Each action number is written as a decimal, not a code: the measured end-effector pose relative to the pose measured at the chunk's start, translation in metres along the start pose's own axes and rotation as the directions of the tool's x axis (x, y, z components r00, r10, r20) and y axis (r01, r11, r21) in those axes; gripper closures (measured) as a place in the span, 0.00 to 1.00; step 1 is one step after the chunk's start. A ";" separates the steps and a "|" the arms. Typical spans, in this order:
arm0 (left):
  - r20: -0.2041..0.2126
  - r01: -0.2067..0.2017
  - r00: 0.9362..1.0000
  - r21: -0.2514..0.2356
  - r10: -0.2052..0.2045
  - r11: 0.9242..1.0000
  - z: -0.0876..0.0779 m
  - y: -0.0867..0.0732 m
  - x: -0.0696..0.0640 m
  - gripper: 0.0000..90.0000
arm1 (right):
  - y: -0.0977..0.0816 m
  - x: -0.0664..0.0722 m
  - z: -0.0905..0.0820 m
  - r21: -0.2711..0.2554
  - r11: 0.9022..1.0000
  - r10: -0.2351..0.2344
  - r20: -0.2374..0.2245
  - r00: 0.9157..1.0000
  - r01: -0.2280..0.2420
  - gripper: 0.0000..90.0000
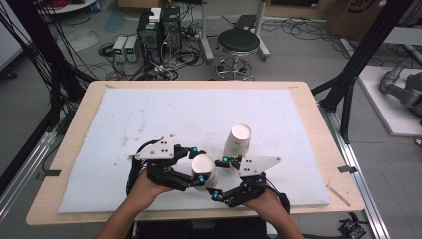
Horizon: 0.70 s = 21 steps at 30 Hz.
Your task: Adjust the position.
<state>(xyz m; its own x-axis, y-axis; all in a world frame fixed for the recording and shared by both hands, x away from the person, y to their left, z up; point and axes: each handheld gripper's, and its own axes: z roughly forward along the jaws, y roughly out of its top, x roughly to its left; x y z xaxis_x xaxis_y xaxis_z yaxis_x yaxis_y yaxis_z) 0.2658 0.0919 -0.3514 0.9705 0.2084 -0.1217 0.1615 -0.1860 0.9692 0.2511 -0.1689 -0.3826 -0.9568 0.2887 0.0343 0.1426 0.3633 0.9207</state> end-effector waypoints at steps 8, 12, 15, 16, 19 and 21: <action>0.026 0.005 1.000 -0.009 -0.004 1.000 0.004 0.002 -0.003 0.40 | -0.002 0.000 0.004 -0.016 1.000 0.012 -0.034 0.999 -0.013 0.22; 0.036 0.014 0.999 -0.018 -0.013 1.000 0.004 0.002 -0.003 0.39 | -0.003 -0.001 0.006 -0.026 1.000 0.011 -0.051 0.999 -0.012 0.22; 0.046 0.018 0.999 -0.028 -0.017 0.999 0.005 0.002 -0.003 0.40 | -0.005 -0.002 0.007 -0.033 0.999 0.018 -0.065 0.998 -0.020 0.22; 0.047 0.019 0.999 -0.030 -0.018 0.999 0.005 0.002 -0.003 0.40 | -0.005 -0.003 0.008 -0.037 0.999 0.020 -0.067 0.998 -0.023 0.22; 0.044 0.015 0.999 -0.029 -0.014 0.999 0.006 0.002 -0.003 0.40 | -0.007 -0.005 0.008 -0.055 0.998 0.040 -0.079 0.996 -0.044 0.24; 0.044 0.017 0.999 -0.038 -0.016 0.999 0.006 0.003 -0.004 0.40 | -0.008 -0.007 0.006 -0.074 0.996 0.039 -0.099 0.994 -0.047 0.30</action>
<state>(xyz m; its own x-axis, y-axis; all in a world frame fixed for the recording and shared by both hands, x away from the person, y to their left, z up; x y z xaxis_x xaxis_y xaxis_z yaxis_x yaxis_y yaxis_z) 0.2639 0.0845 -0.3498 0.9747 0.1693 -0.1461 0.1713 -0.1457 0.9744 0.2581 -0.1685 -0.3923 -0.9709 0.2135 0.1087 0.1680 0.2832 0.9442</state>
